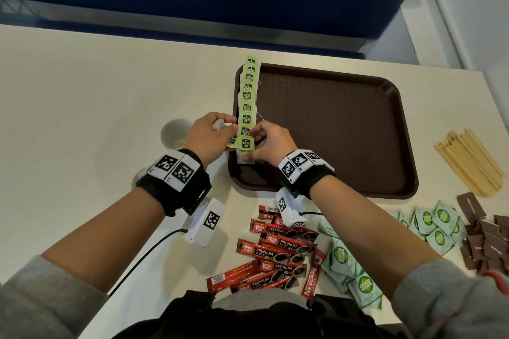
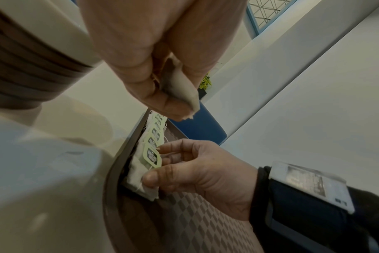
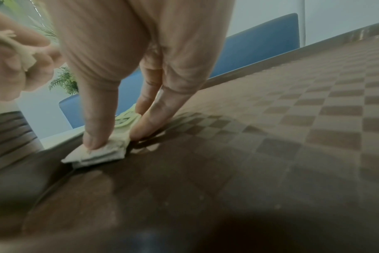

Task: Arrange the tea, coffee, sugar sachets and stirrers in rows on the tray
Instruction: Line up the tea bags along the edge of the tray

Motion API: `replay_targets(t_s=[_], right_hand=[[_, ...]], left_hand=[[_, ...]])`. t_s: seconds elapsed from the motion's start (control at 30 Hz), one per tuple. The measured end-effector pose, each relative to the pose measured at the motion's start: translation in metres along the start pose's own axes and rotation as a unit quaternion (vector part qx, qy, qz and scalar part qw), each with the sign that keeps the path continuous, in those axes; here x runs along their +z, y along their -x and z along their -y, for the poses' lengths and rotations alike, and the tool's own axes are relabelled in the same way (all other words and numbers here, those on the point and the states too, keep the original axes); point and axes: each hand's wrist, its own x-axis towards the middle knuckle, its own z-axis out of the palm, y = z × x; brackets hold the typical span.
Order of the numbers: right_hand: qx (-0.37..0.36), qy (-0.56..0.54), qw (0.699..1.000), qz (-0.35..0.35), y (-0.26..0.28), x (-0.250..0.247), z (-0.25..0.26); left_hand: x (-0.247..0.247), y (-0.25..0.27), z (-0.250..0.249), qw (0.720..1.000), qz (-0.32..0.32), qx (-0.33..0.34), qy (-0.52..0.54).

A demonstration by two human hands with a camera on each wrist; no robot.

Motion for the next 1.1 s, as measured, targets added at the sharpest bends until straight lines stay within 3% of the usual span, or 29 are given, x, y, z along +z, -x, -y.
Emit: replay_targets(t_s=[0.4, 0.6, 0.87, 1.1], right_hand=[[-0.013, 0.010, 0.999, -0.032, -0.002, -0.001, -0.003], [-0.078, 0.028, 0.993, -0.082, 0.000, -0.010, 0.003], [-0.078, -0.033, 0.994, 0.073, 0.005, -0.021, 0.022], [-0.084, -0.149, 0.981, 0.091, 0.005, -0.025, 0.022]], left_hand=[[-0.001, -0.003, 0.006, 1.000, 0.016, -0.020, -0.014], [-0.001, 0.001, 0.005, 0.999, 0.034, -0.028, -0.020], [0.003, 0.000, 0.009, 0.999, -0.005, 0.004, -0.033], [0.004, 0.002, 0.011, 0.996, 0.019, -0.022, -0.079]])
